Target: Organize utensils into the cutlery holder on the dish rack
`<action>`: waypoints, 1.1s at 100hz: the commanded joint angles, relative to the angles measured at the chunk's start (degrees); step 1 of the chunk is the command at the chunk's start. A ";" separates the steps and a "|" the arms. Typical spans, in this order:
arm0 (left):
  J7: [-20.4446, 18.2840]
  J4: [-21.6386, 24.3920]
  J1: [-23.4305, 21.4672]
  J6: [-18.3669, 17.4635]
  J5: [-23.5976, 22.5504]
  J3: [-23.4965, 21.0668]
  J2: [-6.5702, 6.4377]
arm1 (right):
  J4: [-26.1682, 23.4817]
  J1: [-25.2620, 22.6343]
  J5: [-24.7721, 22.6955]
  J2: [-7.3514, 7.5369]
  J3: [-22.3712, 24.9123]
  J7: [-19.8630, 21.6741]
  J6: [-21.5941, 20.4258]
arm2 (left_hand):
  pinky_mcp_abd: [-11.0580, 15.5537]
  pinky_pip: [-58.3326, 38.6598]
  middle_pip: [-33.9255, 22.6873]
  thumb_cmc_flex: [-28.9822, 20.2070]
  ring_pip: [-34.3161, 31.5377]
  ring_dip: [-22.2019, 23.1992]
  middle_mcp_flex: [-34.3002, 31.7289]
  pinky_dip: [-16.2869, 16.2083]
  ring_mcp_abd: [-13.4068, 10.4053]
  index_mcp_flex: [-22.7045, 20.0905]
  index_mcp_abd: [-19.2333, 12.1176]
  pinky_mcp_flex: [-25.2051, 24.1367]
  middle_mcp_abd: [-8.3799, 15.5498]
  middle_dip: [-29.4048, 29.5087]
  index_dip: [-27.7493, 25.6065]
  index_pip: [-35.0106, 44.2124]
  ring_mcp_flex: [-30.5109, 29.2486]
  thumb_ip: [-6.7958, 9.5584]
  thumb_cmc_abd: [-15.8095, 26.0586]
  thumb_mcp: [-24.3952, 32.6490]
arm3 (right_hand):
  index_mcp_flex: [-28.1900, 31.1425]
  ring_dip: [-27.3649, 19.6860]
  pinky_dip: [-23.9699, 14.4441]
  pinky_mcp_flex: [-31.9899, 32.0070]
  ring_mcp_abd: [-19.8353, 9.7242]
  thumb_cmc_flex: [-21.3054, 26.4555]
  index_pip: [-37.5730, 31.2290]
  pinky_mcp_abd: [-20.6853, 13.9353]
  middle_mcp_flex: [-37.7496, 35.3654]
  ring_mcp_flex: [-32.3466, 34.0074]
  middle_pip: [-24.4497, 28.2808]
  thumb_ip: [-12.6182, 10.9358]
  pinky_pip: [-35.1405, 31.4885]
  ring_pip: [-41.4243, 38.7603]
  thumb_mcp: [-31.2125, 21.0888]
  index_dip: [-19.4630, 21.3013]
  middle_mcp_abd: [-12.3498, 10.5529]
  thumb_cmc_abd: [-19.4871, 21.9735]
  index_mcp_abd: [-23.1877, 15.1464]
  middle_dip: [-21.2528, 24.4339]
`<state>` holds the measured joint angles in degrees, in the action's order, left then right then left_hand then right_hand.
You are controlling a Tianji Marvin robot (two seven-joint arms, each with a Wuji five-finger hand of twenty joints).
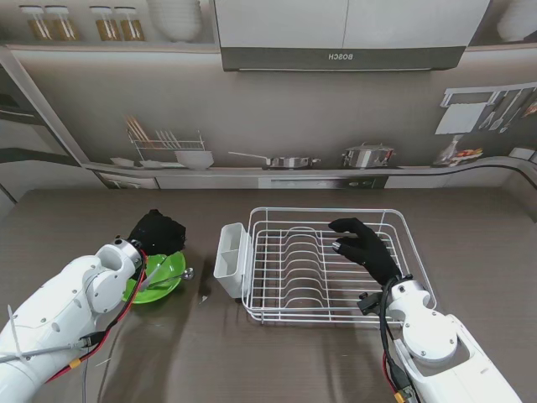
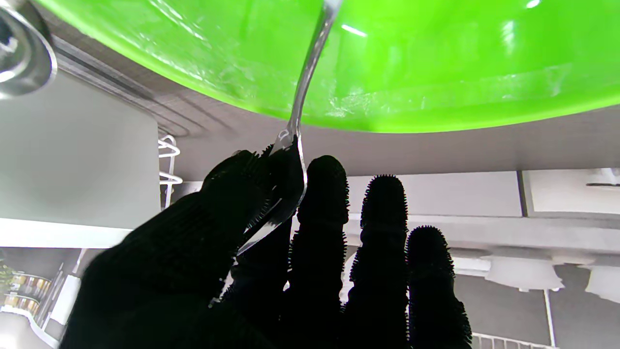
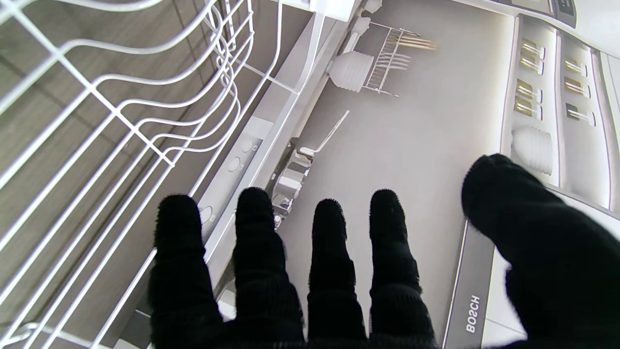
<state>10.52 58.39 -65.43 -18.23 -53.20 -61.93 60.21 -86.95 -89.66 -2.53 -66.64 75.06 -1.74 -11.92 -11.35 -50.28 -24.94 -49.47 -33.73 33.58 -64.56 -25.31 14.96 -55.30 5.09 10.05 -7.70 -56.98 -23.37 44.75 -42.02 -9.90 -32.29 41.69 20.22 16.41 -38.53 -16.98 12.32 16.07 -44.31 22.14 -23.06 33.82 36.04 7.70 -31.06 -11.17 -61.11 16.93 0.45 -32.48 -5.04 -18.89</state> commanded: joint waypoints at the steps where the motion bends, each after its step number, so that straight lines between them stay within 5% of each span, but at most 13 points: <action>1: -0.87 0.04 0.22 -0.26 -0.14 -0.21 -0.10 | -0.12 -0.24 0.08 -0.23 -0.16 0.80 0.02 | -0.11 -2.24 -0.75 -1.11 -1.66 1.23 -2.20 -1.19 -0.32 -2.36 -4.15 0.19 1.19 -1.00 -0.89 3.80 -1.19 -0.63 -0.91 4.85 | -1.33 0.20 -1.12 -0.47 -0.28 -1.27 -0.10 -1.47 -0.48 0.93 -0.38 -2.03 0.83 0.62 0.11 -1.14 -0.14 1.03 -0.23 0.07; 110: -9.71 12.46 -1.60 -4.91 0.30 -7.01 -0.42 | -0.24 -0.32 0.58 -0.21 -0.29 1.14 0.10 | 0.09 -4.16 -0.35 -1.16 -2.74 1.37 -3.28 -1.84 0.81 -2.09 -2.87 3.29 0.98 -2.25 -2.20 4.80 -3.66 -1.39 -1.26 6.69 | -1.55 0.22 -1.23 -0.46 -0.21 -1.40 -0.10 -1.49 -0.33 0.93 -0.39 -2.09 0.88 0.65 0.23 -1.16 -0.11 1.41 0.16 0.08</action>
<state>2.26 69.50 -67.19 -22.79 -53.00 -68.63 59.83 -86.97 -89.68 -2.04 -66.64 74.95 -1.50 -11.85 -11.35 -52.40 -25.06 -49.41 -34.87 33.64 -66.15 -26.01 14.96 -55.32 5.38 12.77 -7.69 -57.94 -23.50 44.94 -43.73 -9.92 -32.94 42.90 20.22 16.42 -38.56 -16.98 12.32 16.07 -44.31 22.14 -23.06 33.82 36.04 7.70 -31.05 -11.17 -61.11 16.93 0.46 -32.03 -4.88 -18.89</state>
